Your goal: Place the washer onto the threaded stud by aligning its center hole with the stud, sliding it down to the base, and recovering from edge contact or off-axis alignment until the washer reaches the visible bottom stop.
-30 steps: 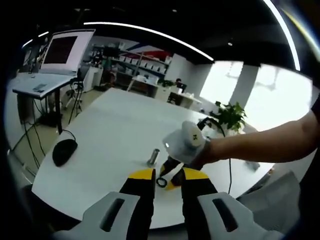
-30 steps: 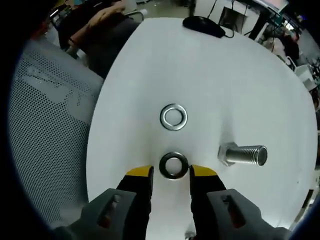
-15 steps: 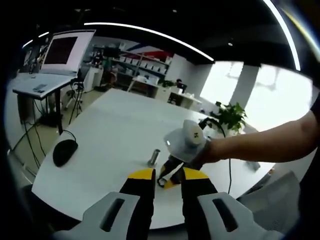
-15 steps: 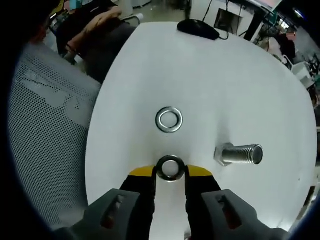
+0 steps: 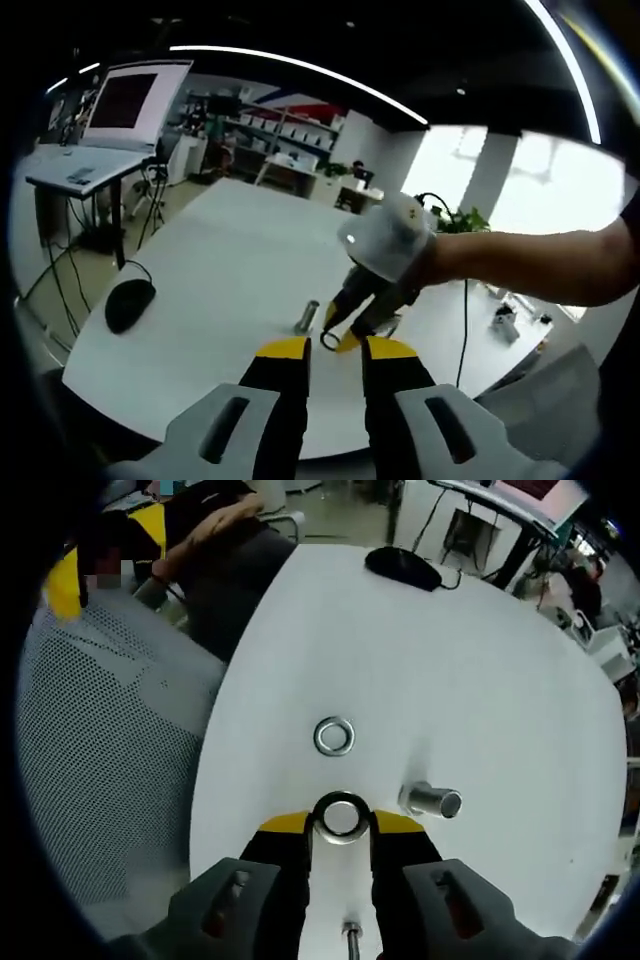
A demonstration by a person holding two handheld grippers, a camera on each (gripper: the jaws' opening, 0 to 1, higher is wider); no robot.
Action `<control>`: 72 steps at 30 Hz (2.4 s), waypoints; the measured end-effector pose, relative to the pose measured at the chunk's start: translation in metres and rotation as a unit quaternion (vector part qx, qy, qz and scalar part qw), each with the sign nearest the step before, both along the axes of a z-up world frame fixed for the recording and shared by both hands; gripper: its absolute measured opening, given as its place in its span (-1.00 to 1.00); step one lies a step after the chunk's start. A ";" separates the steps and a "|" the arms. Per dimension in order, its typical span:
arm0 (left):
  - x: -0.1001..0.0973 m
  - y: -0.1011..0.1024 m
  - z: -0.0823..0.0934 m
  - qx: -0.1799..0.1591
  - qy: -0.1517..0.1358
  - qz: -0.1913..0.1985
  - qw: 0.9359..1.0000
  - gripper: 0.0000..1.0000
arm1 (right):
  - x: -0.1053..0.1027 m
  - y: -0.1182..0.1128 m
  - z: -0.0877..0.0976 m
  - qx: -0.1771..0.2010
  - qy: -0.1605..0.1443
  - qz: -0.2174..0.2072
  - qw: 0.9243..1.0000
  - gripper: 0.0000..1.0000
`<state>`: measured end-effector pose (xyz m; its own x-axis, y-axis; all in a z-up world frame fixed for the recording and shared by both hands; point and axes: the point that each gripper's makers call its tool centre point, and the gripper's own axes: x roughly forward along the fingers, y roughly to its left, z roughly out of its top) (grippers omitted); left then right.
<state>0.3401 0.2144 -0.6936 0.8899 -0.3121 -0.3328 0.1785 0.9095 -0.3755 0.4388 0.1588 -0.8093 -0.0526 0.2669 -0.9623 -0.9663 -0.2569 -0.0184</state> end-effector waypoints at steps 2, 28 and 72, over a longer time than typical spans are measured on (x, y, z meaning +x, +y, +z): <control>0.000 0.000 0.000 0.000 0.000 -0.001 1.000 -0.65 | 0.006 0.001 0.007 -0.001 -0.005 0.003 1.000 -0.55; 0.000 0.002 0.003 -0.010 -0.008 0.006 1.000 -0.65 | 0.045 0.015 0.011 -0.033 -0.072 0.090 0.993 -0.55; 0.003 0.004 0.002 -0.011 -0.004 0.012 1.000 -0.67 | 0.052 0.016 -0.049 -0.076 -0.030 0.106 0.991 -0.53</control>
<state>0.3429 0.2186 -0.6919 0.9001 -0.2968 -0.3189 0.1590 0.9053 -0.3938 0.4910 0.1746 -0.8582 -0.0334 0.1079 -0.9936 -0.8884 -0.4587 -0.0200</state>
